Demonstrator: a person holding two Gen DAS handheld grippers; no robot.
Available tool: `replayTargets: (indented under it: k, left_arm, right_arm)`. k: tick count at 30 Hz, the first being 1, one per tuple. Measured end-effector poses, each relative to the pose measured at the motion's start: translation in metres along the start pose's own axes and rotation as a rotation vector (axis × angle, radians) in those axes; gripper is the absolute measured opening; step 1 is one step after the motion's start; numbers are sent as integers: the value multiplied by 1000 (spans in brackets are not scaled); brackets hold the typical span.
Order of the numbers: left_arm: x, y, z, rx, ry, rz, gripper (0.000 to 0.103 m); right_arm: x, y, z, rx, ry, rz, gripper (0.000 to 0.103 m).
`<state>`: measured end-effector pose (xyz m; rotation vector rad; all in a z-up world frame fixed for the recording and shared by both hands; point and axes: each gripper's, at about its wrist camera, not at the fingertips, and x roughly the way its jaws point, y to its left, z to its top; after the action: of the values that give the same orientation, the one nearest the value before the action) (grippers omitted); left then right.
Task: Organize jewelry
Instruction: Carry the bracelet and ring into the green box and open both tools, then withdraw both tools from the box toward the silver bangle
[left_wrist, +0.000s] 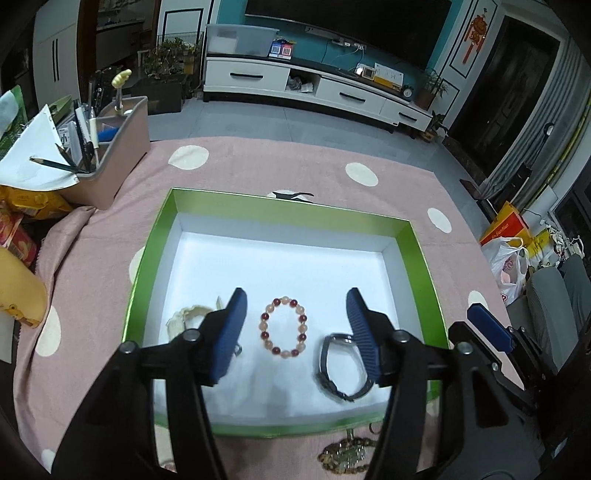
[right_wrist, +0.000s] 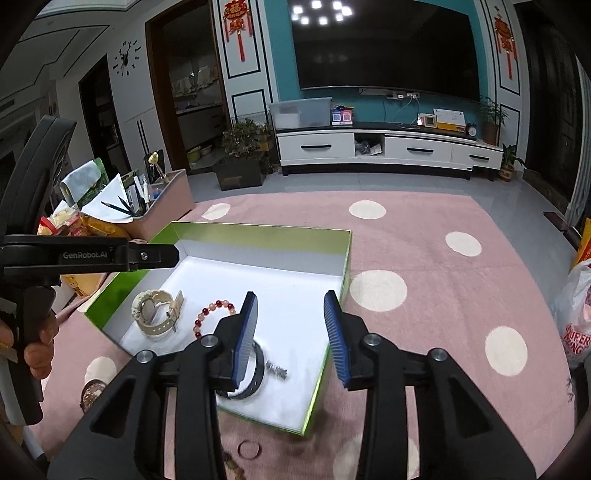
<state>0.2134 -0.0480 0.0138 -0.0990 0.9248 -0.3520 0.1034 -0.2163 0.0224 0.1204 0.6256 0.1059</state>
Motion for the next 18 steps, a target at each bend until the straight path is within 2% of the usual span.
replayTargets:
  k: [2, 4, 7, 11, 13, 18]
  left_arm:
    - [-12, -1, -7, 10, -19, 4, 68]
    - [-23, -1, -14, 13, -34, -5, 73]
    - [-42, 0, -29, 19, -55, -2, 85]
    - [-68, 6, -53, 1, -73, -5, 92]
    - [-79, 8, -63, -4, -78, -3, 92]
    - [-102, 10, -93, 15, -85, 42, 95]
  right_arm:
    - [-10, 0, -7, 6, -6, -4, 45]
    - [-22, 1, -15, 7, -13, -9, 47]
    - [-38, 1, -25, 19, -16, -12, 53]
    - [-63, 8, -40, 12, -26, -15, 60]
    - [-78, 11, -48, 12, -34, -12, 67]
    - [-104, 20, -61, 10, -38, 5, 68]
